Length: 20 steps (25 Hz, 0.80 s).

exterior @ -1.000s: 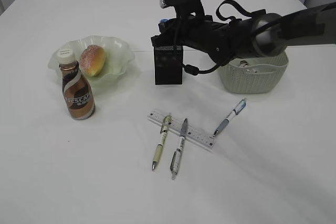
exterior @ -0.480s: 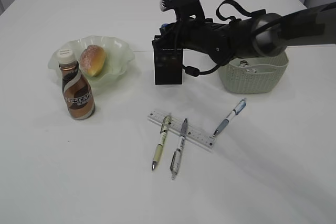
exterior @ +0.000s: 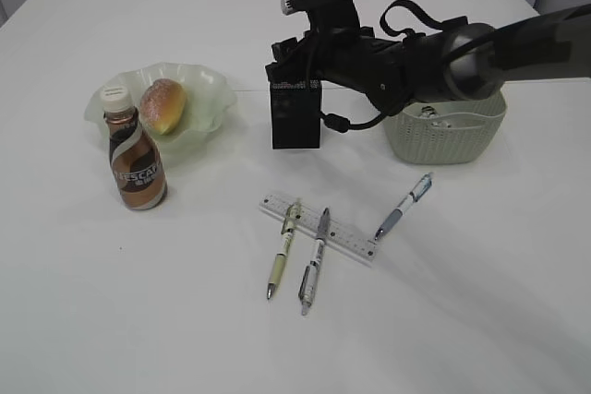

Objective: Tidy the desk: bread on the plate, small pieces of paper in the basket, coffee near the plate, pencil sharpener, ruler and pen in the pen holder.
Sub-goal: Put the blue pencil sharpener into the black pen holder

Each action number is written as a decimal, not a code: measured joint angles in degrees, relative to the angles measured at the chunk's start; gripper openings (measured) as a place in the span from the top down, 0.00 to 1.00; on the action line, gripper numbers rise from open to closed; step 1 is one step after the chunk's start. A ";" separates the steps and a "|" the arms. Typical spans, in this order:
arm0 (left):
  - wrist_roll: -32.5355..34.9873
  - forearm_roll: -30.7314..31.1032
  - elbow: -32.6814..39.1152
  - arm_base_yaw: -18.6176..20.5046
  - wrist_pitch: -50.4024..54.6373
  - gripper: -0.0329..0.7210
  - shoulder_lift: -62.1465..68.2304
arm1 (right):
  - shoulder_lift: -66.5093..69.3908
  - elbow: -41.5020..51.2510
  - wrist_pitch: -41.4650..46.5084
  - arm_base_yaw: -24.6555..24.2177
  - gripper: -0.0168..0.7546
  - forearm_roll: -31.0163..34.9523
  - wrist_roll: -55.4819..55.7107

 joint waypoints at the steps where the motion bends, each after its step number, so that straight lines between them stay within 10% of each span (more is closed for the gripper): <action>1: 0.00 0.00 0.00 0.00 0.00 0.63 0.00 | 0.00 0.00 0.00 0.00 0.40 0.00 0.11; 11: 0.00 0.00 0.00 0.00 0.00 0.63 0.00 | -7.10 0.00 19.53 0.00 0.40 0.20 3.01; 20: 0.00 0.00 0.00 0.00 0.00 0.63 0.00 | -15.70 0.00 55.98 0.00 0.40 2.70 3.01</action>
